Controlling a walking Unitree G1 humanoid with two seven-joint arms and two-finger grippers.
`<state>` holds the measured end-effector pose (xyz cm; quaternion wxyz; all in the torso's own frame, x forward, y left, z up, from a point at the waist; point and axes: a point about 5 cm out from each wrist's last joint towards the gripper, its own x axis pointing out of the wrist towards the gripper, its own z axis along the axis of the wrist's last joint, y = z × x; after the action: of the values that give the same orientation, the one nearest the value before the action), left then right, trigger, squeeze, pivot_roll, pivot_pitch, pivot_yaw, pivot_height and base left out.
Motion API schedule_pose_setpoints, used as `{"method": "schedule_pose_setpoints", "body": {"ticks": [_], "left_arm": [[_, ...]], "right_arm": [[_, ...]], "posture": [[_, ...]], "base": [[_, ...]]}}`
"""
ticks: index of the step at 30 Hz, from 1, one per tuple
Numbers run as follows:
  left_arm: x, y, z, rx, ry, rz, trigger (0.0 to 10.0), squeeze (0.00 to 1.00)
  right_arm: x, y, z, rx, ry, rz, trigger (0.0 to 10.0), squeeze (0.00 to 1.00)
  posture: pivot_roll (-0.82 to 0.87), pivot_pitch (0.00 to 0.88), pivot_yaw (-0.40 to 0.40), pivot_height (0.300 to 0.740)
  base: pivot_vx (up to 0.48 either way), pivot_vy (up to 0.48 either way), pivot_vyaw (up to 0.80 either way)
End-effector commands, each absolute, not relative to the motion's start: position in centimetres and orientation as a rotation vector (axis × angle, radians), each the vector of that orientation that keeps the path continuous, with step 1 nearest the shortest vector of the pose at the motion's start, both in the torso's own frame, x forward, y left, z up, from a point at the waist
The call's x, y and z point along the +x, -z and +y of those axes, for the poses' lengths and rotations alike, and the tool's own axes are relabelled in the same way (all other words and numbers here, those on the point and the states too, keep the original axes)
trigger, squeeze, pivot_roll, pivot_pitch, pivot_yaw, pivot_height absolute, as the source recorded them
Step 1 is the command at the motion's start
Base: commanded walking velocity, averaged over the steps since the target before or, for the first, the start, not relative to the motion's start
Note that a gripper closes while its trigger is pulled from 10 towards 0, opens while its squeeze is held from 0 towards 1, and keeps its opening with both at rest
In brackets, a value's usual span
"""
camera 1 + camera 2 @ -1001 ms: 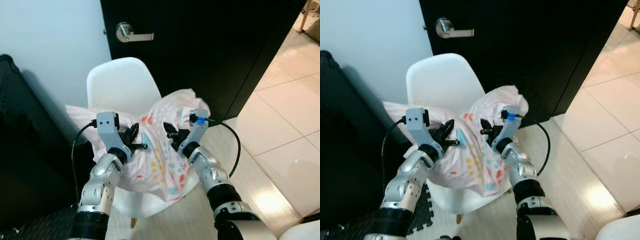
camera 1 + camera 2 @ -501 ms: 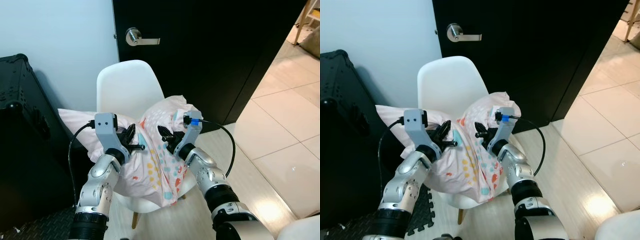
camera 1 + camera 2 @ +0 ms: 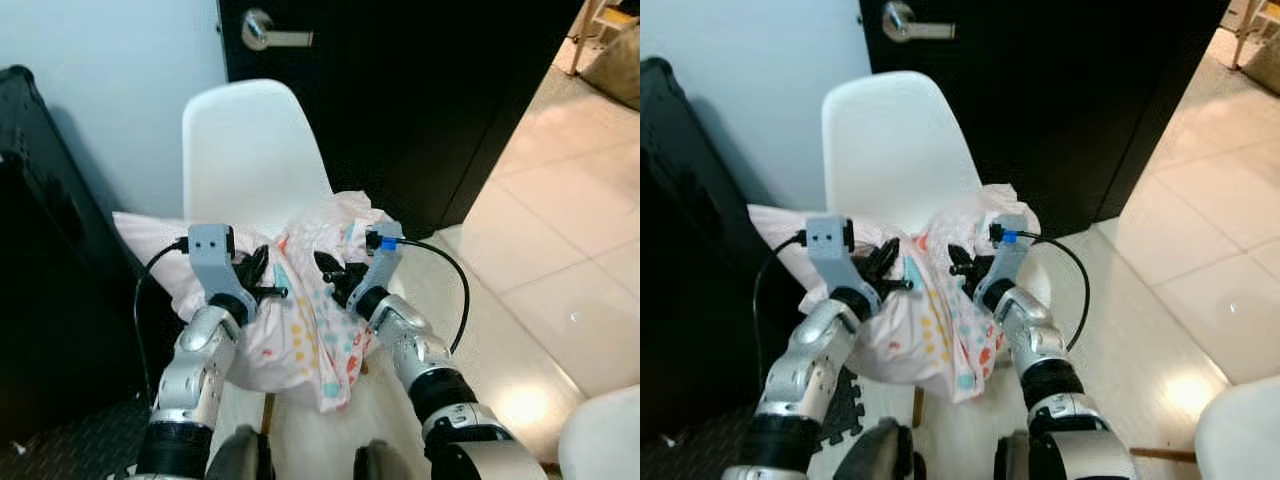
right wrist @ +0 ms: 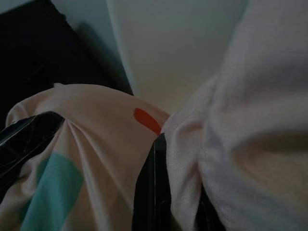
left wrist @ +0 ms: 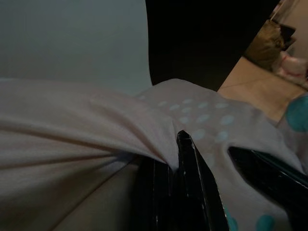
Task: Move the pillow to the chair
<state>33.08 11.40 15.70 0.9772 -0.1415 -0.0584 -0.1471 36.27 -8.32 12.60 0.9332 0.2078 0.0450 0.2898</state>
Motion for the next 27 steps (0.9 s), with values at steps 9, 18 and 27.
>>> {"method": "schedule_pose_setpoints", "body": {"ticks": [9, 18, 27], "left_arm": [[34.0, -23.3, 10.2, -0.226, 0.366, -0.406, 10.0, 0.0], [34.3, -25.0, 10.1, -0.22, 0.356, -0.459, 10.0, 0.0], [34.3, -24.3, 11.2, -0.179, 0.286, -0.464, 10.0, 0.0]], "right_arm": [[38.3, -17.9, -6.6, 0.49, -0.673, -0.048, 10.0, 0.0], [39.1, -19.7, -5.2, 0.481, -0.684, -0.06, 10.0, 0.0], [39.0, -19.8, -4.5, 0.47, -0.72, -0.076, 10.0, 0.0]], "posture": [[0.05, 0.198, -0.024, 0.61], [0.07, 0.237, -0.034, 0.576], [0.07, 0.254, -0.037, 0.576]], "base": [[0.0, 0.0, 0.0], [0.0, 0.0, 0.0], [0.0, 0.0, 0.0]]}}
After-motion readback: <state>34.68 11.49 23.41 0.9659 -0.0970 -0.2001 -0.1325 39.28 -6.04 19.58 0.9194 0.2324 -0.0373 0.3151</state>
